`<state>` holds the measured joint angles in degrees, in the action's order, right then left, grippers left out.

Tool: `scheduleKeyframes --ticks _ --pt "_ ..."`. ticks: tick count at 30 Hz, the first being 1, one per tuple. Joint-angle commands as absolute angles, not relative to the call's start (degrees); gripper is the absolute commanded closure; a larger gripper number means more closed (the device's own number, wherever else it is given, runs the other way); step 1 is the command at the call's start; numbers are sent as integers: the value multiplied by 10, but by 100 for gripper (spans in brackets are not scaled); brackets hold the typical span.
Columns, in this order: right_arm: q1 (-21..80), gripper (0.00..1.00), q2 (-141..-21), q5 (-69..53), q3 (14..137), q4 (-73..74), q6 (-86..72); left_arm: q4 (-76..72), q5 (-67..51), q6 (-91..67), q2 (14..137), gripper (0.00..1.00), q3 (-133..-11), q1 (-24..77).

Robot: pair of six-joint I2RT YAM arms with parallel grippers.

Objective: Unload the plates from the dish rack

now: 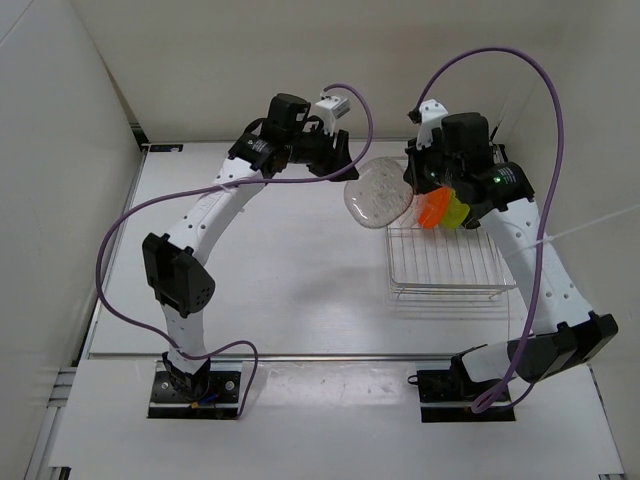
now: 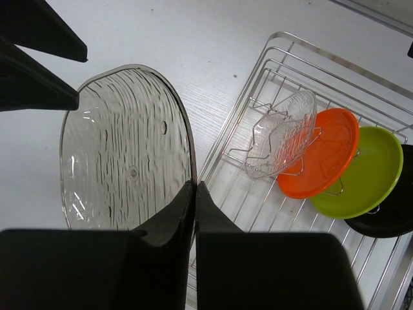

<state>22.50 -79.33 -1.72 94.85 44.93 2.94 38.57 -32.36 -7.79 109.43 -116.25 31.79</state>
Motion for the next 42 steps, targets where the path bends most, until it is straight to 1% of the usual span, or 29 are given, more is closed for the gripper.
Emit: scheduleKeyframes --ticks 1,4,9,12,13,14,15,16,18,19,20,22,23,27,29,31,33,35,36,37,38,39,40,42 --pt "223 100 -788 -22 980 427 21 386 -330 -76 1087 42 -1166 320" --pt "223 100 -788 -22 991 432 21 386 -342 -71 1093 30 -1166 325" --pt "223 100 -794 -22 998 432 26 386 -342 -71 1093 29 -1166 330" --pt "223 100 -794 -22 1004 438 26 391 -342 -65 1099 37 -1166 330" --pt "223 100 -794 -22 1004 438 26 391 -342 -65 1099 46 -1166 330" --pt "223 100 -794 -22 1004 438 26 391 -335 -65 1099 53 -1166 330" --pt "223 100 -794 -22 1004 438 26 391 -335 -65 1099 61 -1166 330" --pt "223 100 -794 -17 1004 438 26 391 -335 -65 1099 66 -1166 330" --pt "223 100 -794 -17 998 438 26 391 -330 -65 1099 71 -1166 330" --pt "223 100 -794 -17 998 438 26 391 -330 -65 1099 77 -1166 330" --pt "223 100 -794 -17 998 438 26 391 -330 -65 1093 79 -1166 330" --pt "223 100 -794 -23 998 438 26 391 -323 -65 1093 88 -1166 330" --pt "223 100 -794 -23 998 438 26 391 -316 -65 1093 89 -1166 330" --pt "223 100 -794 -29 987 438 26 391 -288 -60 1087 89 -1153 330" --pt "223 96 -794 -43 972 438 26 391 -265 -41 1081 89 -1144 330" --pt "223 91 -794 -53 966 438 26 391 -239 -13 1066 89 -1126 330" --pt "223 74 -794 -66 961 438 26 391 -230 20 1050 89 -1098 330" --pt "223 47 -794 -71 961 438 26 391 -223 43 1038 89 -1081 330" --pt "223 39 -794 -71 961 438 26 391 -230 56 1029 89 -1076 330" --pt "223 28 -794 -71 961 443 26 398 -237 76 1029 89 -1071 330" --pt "223 22 -794 -62 961 443 26 398 -246 87 1021 89 -1063 330" --pt "223 12 -794 -62 961 443 26 406 -269 97 1015 89 -1063 325" --pt "223 6 -794 -53 966 443 26 406 -279 119 1015 89 -1056 325" --pt "223 6 -786 -36 966 443 37 419 -299 147 1009 89 -1042 305"
